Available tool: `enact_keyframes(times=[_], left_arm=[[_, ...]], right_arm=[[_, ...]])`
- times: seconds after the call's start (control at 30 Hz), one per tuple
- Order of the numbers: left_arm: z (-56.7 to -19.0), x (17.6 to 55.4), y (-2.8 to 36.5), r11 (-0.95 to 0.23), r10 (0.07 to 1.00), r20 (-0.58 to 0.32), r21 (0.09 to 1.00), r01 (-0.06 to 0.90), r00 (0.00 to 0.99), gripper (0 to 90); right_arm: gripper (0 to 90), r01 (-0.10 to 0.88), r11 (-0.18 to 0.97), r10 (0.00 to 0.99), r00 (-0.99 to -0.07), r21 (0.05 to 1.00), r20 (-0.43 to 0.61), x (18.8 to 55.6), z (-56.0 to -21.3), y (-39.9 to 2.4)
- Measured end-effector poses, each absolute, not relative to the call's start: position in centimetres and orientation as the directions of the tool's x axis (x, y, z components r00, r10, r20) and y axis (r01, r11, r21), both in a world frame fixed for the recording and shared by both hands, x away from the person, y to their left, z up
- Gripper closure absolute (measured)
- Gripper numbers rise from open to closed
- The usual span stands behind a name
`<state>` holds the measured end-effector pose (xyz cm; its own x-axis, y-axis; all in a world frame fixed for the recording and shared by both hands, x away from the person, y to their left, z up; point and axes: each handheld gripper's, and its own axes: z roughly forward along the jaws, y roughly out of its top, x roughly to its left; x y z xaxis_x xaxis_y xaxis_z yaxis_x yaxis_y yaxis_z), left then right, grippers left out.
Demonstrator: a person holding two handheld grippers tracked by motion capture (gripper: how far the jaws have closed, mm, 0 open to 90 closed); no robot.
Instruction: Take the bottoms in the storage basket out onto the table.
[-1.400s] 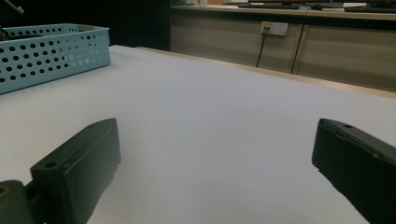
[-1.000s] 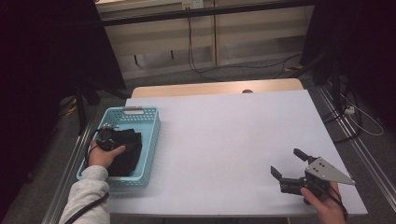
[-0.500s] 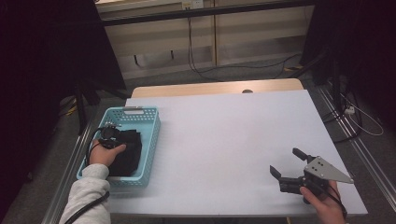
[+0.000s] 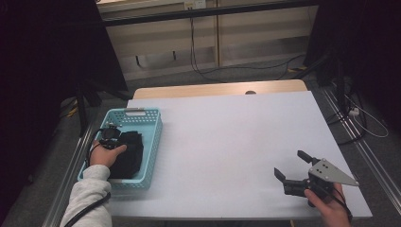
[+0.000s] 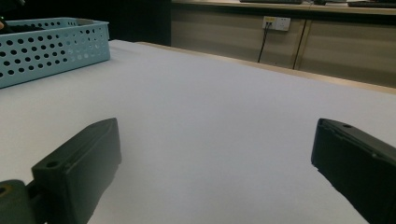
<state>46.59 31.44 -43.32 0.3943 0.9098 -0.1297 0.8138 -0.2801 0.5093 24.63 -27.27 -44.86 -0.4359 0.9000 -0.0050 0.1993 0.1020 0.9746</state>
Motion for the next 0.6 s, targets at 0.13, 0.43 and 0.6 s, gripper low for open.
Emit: enact_keyframes(times=[0.13, 0.43, 0.6], left_arm=[[-43.2, 46.8, 31.4, -0.270, 0.913, -0.137, 0.501, 0.822, 0.383, 66.3], [-42.7, 46.8, 31.8, -0.241, 0.916, -0.169, 0.494, 0.836, 0.364, 68.7], [-42.3, 46.8, 32.0, -0.222, 0.919, -0.186, 0.487, 0.845, 0.348, 69.7]], right_arm=[[0.7, 0.198, 0.104, 0.897, -0.441, 0.975, -0.006, 24.7, -44.9, -27.2], [0.6, 0.199, 0.104, 0.898, -0.441, 0.974, -0.006, 24.7, -44.9, -27.2], [0.5, 0.199, 0.098, 0.900, -0.436, 0.975, -0.001, 24.7, -44.9, -27.3]])
